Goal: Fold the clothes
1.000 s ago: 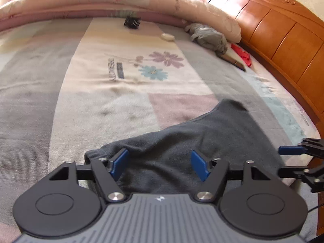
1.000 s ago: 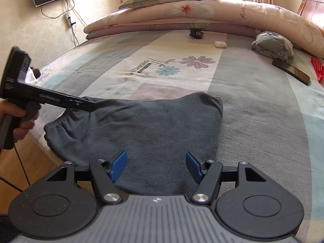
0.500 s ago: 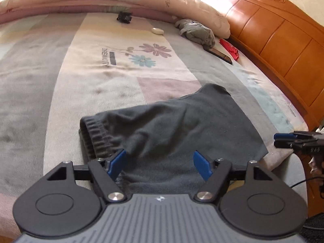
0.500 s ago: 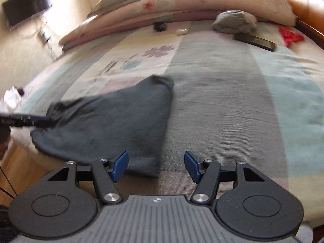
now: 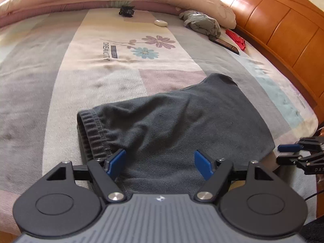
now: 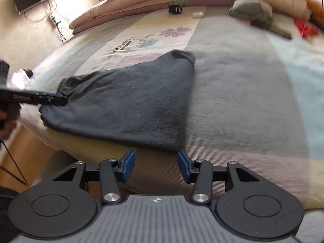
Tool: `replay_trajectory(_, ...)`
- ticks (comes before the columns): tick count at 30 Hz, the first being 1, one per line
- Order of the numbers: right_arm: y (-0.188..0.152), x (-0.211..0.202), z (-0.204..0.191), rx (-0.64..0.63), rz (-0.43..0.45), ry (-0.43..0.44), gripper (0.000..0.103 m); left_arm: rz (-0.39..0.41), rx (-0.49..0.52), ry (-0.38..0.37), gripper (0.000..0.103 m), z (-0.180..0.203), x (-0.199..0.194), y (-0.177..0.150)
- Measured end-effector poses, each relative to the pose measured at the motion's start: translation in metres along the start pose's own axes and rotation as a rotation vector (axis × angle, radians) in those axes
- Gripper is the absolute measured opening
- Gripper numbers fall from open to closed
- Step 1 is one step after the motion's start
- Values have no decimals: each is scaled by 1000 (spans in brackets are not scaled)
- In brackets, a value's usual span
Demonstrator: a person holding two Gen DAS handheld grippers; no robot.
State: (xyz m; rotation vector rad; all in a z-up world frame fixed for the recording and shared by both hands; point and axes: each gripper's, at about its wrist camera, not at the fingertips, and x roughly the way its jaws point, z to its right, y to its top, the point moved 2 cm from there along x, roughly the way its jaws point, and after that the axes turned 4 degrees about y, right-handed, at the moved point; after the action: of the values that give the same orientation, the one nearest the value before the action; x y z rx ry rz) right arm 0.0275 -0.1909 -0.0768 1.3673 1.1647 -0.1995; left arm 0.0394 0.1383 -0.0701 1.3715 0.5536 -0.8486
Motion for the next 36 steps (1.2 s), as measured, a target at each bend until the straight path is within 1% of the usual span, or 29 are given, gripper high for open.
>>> replay_trajectory(3,-4,-8,-8,-117,32,-119,55,-6,6,-13,76,6,2,0)
replay_trajectory(5,-6,1,-15,-211,18,-181,57,-14,7,-18,76,11,4,-1)
replay_trajectory(8,-13,21,-32,-396,-3,-279,57,-19,6,-28,76,14,6,-3)
replay_trajectory(10,-14,28,-39,-472,20,-319,57,-18,4,-24,76,15,4,-3)
replay_trajectory(14,-12,25,-46,-562,82,-388,57,-8,-1,-18,76,13,-2,-2)
replay_trajectory(21,-24,34,-65,-808,141,-508,57,-14,2,-15,76,13,1,0)
replay_trajectory(24,-25,36,-72,-883,148,-500,57,-18,9,-23,76,15,3,-1)
replay_trajectory(25,-25,37,-75,-904,152,-497,59,-21,11,-24,76,15,4,-1)
replay_trajectory(28,-23,43,-78,-951,157,-496,59,-33,13,-25,76,15,8,-2)
replay_trajectory(30,-22,50,-75,-968,147,-521,60,-37,10,-22,76,14,9,-4)
replay_trajectory(33,-28,52,-62,-1028,123,-592,63,-39,5,-23,76,11,8,-6)
replay_trajectory(34,-30,50,-58,-1031,120,-599,67,-39,2,-20,76,9,9,-7)
replay_trajectory(36,-33,45,-51,-1024,118,-602,69,-39,-7,-18,76,3,10,-7)
